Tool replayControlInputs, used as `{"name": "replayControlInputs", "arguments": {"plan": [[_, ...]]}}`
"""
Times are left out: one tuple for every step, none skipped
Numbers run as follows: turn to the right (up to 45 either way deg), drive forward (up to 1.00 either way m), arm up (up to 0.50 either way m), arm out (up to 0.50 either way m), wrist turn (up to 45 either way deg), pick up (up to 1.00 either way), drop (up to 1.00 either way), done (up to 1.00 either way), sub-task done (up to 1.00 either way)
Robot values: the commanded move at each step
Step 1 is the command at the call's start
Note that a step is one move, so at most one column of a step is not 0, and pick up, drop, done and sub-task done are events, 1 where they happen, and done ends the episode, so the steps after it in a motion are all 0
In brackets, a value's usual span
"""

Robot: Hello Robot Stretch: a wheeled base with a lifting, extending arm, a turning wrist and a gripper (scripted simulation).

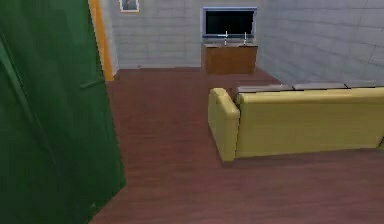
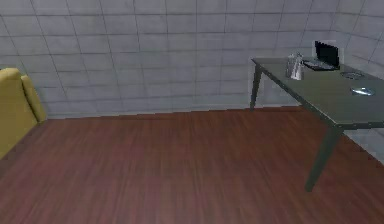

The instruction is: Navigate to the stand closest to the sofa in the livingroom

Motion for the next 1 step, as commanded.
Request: {"name": "replayControlInputs", "arguments": {"plan": [[0.0,1.00,0.00,0.00,0.0,0.00,0.00,0.00,0.00]]}}
